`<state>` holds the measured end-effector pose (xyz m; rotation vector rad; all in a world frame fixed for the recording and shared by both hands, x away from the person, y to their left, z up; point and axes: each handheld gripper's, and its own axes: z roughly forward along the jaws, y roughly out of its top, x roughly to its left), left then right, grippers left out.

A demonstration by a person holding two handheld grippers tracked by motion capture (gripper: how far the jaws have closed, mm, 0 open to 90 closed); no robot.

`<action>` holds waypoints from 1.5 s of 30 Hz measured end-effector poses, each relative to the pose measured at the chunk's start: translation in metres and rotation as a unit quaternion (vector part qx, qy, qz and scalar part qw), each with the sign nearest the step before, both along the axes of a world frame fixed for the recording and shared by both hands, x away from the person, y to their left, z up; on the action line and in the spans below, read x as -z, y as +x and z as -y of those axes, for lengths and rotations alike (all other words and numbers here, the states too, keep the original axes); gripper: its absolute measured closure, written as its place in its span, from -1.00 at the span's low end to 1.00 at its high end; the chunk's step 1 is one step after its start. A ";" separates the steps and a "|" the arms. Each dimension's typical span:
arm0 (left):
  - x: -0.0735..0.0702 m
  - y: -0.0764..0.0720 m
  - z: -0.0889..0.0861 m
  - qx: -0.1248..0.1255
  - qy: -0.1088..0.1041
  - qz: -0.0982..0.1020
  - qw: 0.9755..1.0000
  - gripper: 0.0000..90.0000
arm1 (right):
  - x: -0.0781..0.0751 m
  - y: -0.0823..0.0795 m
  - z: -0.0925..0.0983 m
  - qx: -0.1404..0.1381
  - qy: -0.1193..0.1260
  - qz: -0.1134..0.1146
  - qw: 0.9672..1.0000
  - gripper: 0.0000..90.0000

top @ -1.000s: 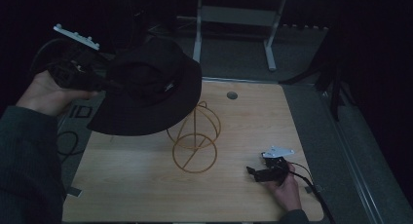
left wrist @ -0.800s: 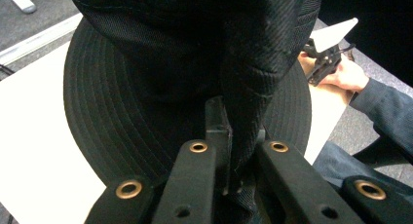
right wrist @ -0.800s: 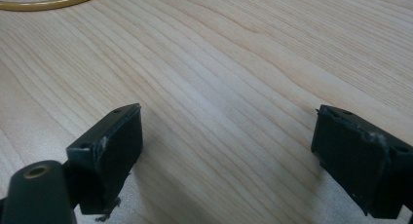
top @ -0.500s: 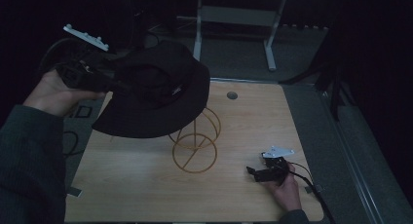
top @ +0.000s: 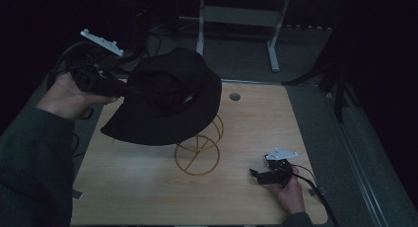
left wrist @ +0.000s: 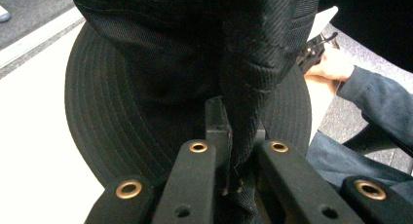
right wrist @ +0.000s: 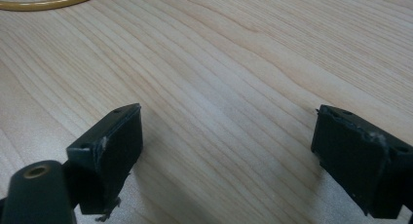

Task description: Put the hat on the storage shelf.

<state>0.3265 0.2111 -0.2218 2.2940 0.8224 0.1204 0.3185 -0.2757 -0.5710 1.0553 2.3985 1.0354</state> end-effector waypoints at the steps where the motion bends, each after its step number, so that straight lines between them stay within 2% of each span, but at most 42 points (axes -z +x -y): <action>1: 0.000 0.000 0.002 0.002 0.000 0.000 1.000 0.96 | 0.000 0.000 0.000 0.000 0.000 0.000 1.000 -0.75; 14: 0.005 0.004 0.022 0.023 0.009 -0.003 1.000 0.96 | 0.000 0.000 0.000 0.000 0.000 0.000 1.000 -0.75; 20: 0.007 0.004 0.029 0.034 0.003 -0.003 0.999 0.96 | 0.000 0.000 0.000 0.000 0.000 0.000 1.000 -0.75; 32: 0.012 0.007 0.045 0.049 0.008 -0.005 0.999 0.96 | 0.000 0.000 0.000 0.000 0.000 0.000 1.000 -0.75; 45: 0.020 0.009 0.052 0.059 0.013 -0.010 0.998 0.96 | 0.000 0.000 0.000 0.000 0.000 0.000 1.000 -0.75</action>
